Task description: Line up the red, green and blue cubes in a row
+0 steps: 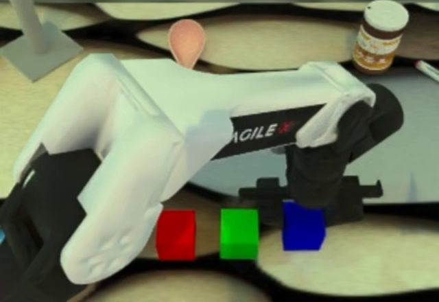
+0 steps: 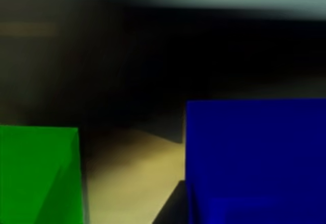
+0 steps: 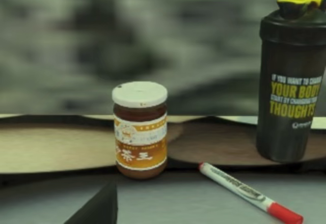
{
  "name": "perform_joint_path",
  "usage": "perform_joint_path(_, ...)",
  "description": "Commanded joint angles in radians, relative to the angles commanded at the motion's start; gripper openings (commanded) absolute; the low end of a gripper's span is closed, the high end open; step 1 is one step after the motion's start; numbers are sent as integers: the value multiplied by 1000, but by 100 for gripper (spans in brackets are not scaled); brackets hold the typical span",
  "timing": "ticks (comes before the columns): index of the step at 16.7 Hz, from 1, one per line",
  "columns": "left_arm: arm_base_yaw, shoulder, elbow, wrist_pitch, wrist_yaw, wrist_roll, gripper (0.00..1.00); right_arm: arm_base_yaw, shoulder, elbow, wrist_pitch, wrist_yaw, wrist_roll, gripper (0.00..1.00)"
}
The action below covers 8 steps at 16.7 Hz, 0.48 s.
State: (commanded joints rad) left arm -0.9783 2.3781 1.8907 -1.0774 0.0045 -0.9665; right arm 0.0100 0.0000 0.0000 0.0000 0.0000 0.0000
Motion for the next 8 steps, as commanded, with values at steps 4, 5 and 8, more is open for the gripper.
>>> perform_joint_path(4,0,0,0,0,0,0,100,0,0,0,0,0,0,100)
perform_joint_path(5,0,0,0,0,0,0,100,0,0,0,0,0,0,100)
perform_joint_path(8,0,0,0,0,0,0,100,0,0,0,0,0,0,100)
